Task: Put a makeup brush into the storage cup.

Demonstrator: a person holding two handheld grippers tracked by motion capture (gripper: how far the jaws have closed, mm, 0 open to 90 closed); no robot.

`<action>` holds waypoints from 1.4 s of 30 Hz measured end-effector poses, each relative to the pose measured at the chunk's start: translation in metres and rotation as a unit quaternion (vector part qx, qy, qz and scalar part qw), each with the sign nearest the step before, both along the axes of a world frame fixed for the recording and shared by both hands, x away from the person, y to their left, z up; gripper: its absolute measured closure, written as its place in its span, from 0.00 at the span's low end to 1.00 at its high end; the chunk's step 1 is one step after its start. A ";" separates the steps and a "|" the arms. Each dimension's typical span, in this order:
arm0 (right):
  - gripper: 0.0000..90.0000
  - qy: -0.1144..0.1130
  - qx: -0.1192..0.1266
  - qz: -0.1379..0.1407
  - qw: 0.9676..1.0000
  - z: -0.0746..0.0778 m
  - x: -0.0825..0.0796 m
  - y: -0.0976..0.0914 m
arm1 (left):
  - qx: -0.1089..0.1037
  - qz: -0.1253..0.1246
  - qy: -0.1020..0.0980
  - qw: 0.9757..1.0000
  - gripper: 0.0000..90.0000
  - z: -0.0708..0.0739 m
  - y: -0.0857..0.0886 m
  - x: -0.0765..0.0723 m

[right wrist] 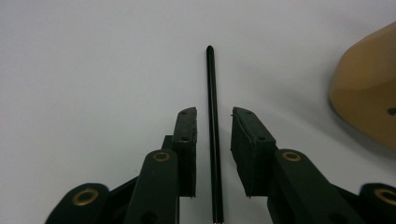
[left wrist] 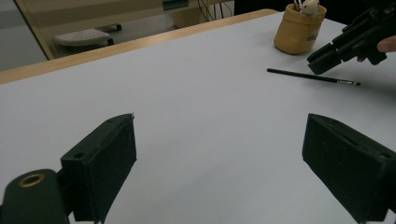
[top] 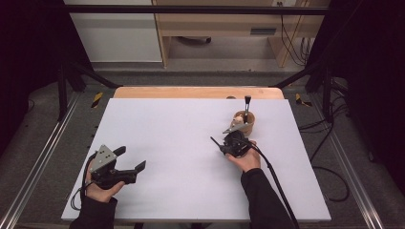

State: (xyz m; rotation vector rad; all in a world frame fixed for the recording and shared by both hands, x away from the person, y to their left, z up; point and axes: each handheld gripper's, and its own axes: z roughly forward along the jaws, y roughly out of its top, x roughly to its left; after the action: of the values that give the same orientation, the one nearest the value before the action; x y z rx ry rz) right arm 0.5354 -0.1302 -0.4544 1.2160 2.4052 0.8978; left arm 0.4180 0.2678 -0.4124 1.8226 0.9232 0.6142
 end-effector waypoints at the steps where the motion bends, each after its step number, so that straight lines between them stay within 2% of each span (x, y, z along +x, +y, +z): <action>1: 0.75 -0.001 0.000 0.001 1.000 0.003 0.000 -0.002 | 0.000 0.000 0.000 1.000 0.10 0.000 0.000 0.000; 4: 0.72 0.018 0.002 -0.007 1.000 0.010 0.000 -0.007 | 0.000 0.000 0.001 1.000 0.10 0.000 -0.001 0.000; 7: 0.71 0.027 -0.019 -0.007 0.999 0.016 0.001 -0.012 | 0.003 -0.002 0.000 1.000 0.10 0.000 -0.001 0.000; 9: 0.70 0.035 -0.025 -0.003 0.999 0.020 0.001 -0.012 | 0.004 -0.003 0.000 1.000 0.10 0.000 -0.002 0.000; 12: 0.70 0.041 -0.038 0.006 0.998 0.024 0.001 -0.008 | 0.004 -0.003 0.000 1.000 0.10 0.000 -0.002 0.000; 14: 0.69 0.046 -0.033 0.009 0.998 0.026 0.003 -0.005 | 0.003 -0.003 0.000 1.000 0.10 0.000 -0.002 0.000; 16: 0.69 0.052 -0.044 0.017 0.998 0.028 0.005 -0.001 | 0.003 -0.003 0.001 1.000 0.10 0.000 -0.002 0.000; 17: 0.68 0.048 -0.055 0.027 0.997 0.029 0.006 0.001 | 0.003 -0.004 0.001 1.000 0.10 0.000 -0.002 0.000; 19: 0.67 0.057 -0.064 0.030 0.996 0.031 0.009 0.007 | 0.004 -0.005 0.002 1.000 0.10 0.000 -0.002 0.000; 24: 0.68 0.075 -0.084 0.039 0.993 0.027 0.014 0.019 | 0.006 -0.005 0.002 1.000 0.10 -0.001 -0.003 0.000; 29: 0.71 0.088 -0.112 0.041 0.989 0.016 0.018 0.021 | 0.005 -0.005 0.003 1.000 0.10 -0.001 -0.003 0.000; 30: 0.73 0.094 -0.114 0.034 0.988 0.015 0.018 0.022 | 0.007 -0.005 0.003 1.000 0.10 -0.001 -0.003 0.001; 36: 0.79 0.103 -0.132 0.038 0.985 0.008 0.020 0.022 | 0.009 -0.007 0.003 1.000 0.10 -0.002 -0.004 0.000; 38: 0.81 0.109 -0.143 0.037 0.983 0.006 0.019 0.023 | 0.009 -0.007 0.003 1.000 0.10 -0.001 -0.005 0.000; 39: 0.81 0.105 -0.152 0.041 0.982 0.005 0.019 0.023 | 0.010 -0.007 0.003 1.000 0.10 -0.001 -0.005 0.000; 42: 0.85 0.110 -0.147 0.038 0.982 0.005 0.018 0.023 | 0.011 -0.007 0.003 1.000 0.10 -0.001 -0.005 0.000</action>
State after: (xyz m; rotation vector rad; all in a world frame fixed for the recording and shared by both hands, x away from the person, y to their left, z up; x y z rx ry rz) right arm 0.5537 -0.1068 -0.4496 1.1679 2.6542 0.4204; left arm 0.4182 0.2630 -0.4136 1.8486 0.9106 0.6136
